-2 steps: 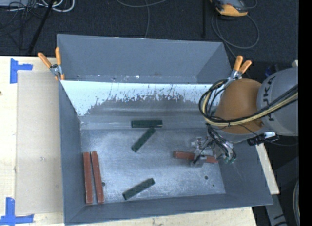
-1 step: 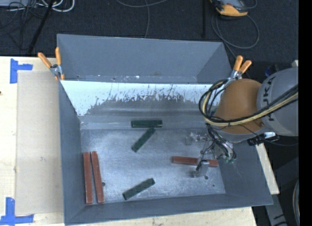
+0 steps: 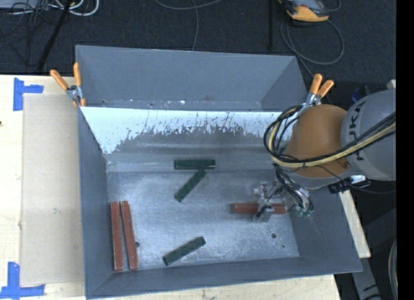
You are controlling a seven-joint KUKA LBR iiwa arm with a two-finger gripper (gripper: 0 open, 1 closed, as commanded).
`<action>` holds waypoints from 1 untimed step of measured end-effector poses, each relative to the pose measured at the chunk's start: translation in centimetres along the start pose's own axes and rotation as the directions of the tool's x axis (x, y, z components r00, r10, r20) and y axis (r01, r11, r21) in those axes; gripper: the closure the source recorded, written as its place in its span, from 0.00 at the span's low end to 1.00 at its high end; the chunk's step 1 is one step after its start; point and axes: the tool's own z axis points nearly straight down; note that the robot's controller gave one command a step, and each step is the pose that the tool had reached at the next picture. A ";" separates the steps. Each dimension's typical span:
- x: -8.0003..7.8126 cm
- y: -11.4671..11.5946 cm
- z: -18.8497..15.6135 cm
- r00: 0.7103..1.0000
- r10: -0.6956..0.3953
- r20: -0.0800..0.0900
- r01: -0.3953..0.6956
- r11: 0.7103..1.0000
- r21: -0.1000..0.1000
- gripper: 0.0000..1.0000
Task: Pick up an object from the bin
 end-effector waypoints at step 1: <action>0.0 0.0 0.0 1.000 0.000 0.000 0.000 1.000 0.000 0.00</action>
Offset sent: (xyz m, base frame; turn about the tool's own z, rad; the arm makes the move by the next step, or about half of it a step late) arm 0.0000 0.0000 0.0000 0.0000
